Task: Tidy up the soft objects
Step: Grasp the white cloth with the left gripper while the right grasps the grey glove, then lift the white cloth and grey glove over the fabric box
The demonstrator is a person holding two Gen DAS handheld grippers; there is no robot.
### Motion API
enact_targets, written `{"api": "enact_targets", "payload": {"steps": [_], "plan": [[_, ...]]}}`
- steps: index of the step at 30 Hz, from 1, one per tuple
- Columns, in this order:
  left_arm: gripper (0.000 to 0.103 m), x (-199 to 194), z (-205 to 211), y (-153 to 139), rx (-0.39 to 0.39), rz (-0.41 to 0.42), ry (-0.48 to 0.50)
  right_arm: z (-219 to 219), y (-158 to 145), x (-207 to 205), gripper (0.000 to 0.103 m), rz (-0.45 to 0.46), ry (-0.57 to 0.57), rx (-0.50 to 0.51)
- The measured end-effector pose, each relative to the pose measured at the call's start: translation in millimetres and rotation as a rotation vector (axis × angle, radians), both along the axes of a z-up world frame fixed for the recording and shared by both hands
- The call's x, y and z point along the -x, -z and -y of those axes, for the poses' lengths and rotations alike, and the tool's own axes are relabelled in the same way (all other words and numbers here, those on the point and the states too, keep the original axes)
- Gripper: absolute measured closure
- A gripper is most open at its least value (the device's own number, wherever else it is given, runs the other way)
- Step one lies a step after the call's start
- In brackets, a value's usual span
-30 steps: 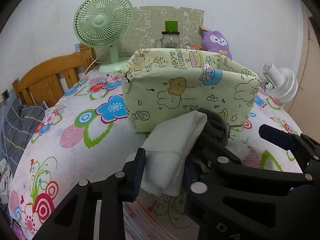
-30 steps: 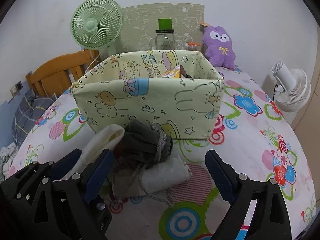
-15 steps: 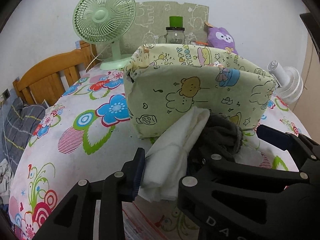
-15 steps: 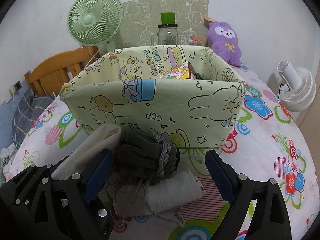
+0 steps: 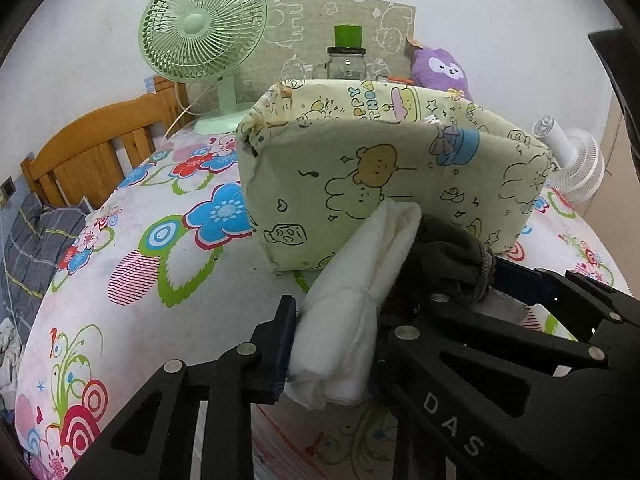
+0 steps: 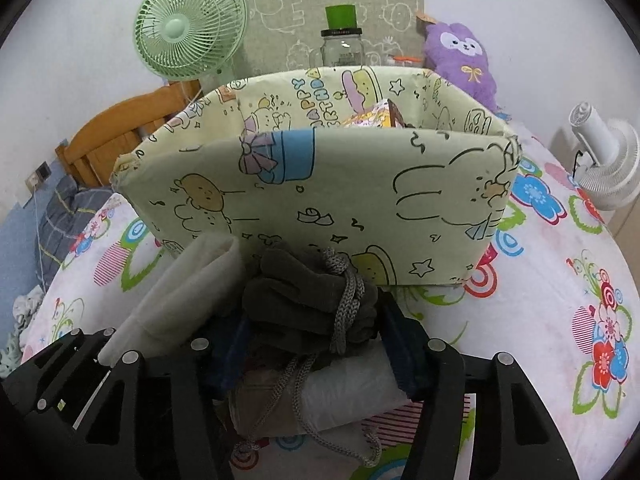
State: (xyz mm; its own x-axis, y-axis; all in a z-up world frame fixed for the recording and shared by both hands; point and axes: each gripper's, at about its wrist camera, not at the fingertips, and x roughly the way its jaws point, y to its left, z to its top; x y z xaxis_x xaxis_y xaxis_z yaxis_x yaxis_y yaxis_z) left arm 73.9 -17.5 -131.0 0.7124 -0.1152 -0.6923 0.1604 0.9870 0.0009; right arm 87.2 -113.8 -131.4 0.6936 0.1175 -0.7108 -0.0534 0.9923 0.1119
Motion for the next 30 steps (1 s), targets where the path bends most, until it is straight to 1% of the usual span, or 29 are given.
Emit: {"api": "enact_targets", "payload": {"steps": [2,10,30], "plan": [[0.079,2.8,0.7,-2.7,0.009,0.006,0.005,0.6,-3.3,3.1,0.041,0.010,0.001,0.001],[0.084,16.0,4.9,-17.5,0.023,0.052,0.020,5.7,-19.8,16.6,0.042,0.056,0.007,-0.007],[0.085,46.9,17.8,-47.8,0.034,0.130,0.034,22.5,-52.9,52.5,0.042,0.139,0.034,-0.021]]}}
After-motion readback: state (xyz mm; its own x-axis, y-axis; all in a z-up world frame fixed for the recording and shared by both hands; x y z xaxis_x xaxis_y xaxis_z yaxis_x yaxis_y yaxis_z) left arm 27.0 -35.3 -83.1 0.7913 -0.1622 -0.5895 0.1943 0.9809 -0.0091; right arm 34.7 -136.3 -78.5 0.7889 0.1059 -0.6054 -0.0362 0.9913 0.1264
